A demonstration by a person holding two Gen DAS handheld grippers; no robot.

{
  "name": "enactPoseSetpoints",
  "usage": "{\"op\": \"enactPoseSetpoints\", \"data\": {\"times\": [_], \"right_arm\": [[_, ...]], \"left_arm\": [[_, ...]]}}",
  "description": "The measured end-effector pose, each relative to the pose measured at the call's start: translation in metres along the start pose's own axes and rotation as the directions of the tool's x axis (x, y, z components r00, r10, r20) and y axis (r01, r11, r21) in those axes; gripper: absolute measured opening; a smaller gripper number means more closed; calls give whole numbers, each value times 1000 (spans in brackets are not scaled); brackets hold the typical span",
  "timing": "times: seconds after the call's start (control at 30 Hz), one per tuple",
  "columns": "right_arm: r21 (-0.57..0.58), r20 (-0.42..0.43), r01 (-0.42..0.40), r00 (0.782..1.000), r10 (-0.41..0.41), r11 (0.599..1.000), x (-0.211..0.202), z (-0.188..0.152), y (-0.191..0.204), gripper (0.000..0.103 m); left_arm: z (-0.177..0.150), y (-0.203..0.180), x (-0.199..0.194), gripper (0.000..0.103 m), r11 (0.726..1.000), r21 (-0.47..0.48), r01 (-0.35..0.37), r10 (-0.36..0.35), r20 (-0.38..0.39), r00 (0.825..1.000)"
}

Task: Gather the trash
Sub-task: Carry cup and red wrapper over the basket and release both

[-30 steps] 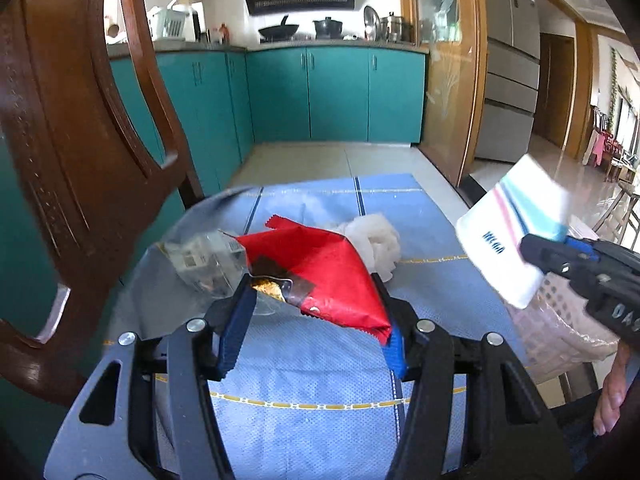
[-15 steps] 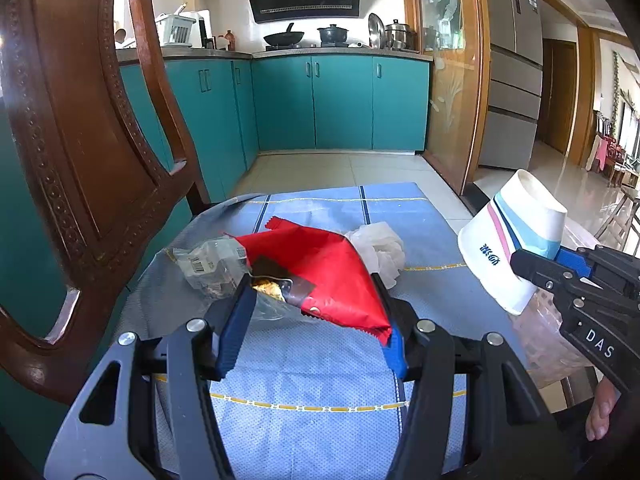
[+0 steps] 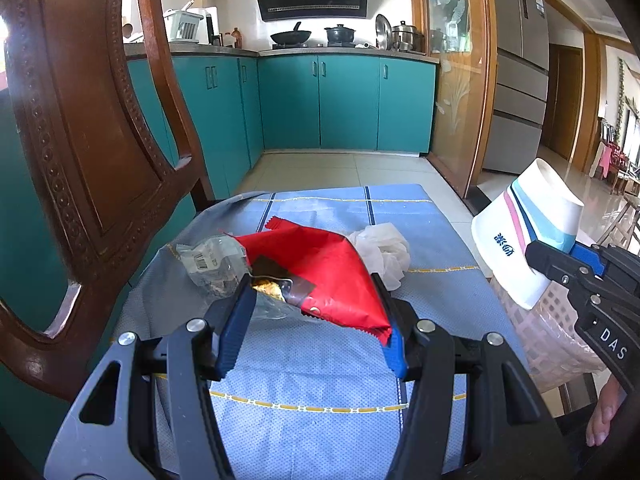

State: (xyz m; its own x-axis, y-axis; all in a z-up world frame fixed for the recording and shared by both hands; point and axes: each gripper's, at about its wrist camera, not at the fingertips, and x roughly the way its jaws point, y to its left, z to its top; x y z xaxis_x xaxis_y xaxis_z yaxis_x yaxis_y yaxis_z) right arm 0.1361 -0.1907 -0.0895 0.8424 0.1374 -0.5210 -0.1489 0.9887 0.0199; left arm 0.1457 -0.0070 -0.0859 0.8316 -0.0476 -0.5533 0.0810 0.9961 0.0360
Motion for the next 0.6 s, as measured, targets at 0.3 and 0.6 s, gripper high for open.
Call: {"op": "enactPoseSetpoints", "data": {"times": [0.3, 0.6], "right_arm": [[9, 27, -1, 1000, 0, 1000, -5, -1, -1, 23], [165, 123, 85, 987, -106, 983, -31, 7, -52, 24]], "left_arm": [[0, 3, -2, 58, 1000, -17, 10, -10, 13, 1000], [3, -6, -4, 58, 999, -22, 39, -39, 26, 999]]}}
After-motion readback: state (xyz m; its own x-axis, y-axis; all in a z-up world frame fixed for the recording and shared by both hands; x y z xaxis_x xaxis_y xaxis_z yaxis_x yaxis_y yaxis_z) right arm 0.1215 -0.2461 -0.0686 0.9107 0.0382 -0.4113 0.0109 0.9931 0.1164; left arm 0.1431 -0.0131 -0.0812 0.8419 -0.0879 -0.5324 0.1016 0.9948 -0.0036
